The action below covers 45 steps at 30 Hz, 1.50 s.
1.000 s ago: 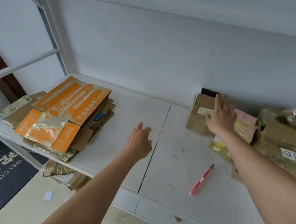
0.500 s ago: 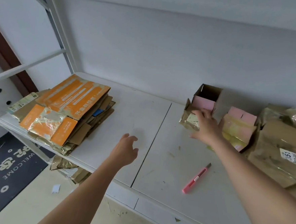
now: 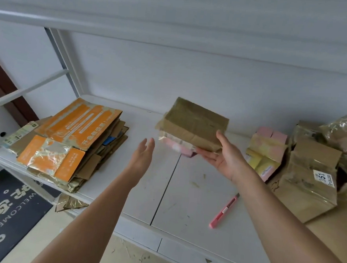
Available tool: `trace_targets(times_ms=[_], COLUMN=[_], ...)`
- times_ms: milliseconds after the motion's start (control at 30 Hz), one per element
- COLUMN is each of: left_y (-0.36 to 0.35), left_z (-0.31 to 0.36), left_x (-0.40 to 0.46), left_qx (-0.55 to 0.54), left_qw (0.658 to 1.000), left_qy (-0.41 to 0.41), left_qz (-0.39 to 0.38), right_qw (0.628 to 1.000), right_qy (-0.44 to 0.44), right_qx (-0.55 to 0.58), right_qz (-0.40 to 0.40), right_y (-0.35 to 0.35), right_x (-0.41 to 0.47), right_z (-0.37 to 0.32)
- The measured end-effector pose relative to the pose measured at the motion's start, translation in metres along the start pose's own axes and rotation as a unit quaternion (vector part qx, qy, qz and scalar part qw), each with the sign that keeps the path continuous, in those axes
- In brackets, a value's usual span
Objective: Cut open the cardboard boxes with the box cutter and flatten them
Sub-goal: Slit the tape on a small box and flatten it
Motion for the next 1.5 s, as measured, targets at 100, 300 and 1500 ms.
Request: trace_targets(times_ms=[100,300,1500], left_y=[0.0,0.004,-0.01], left_z=[0.016,-0.011,-0.098], left_x=[-0.004,-0.021,-0.032], left_qx=[-0.093,-0.179,0.087], left_qw=[0.996,0.978,0.995], left_qy=[-0.006,0.09,0.043], left_qz=[-0.006,-0.066,0.01], right_qw=[0.994,0.973,0.937], right_qy=[-0.074,-0.211,0.042], right_qx=[0.062,0.025,-0.323], right_qz=[-0.054,-0.091,0.127], right_y=[-0.007,0.009,0.068], right_x=[-0.008,-0.034,-0.022], right_z=[0.024,0.088,0.112])
Point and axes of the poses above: each hand's wrist, its own x-axis towards the middle knuckle, its own y-axis out of the back of the hand, z = x × y, the point moved 9 cm from there along x, towards the middle knuckle, and after that the axes turned 5 degrees about z, right-handed, at the moved point
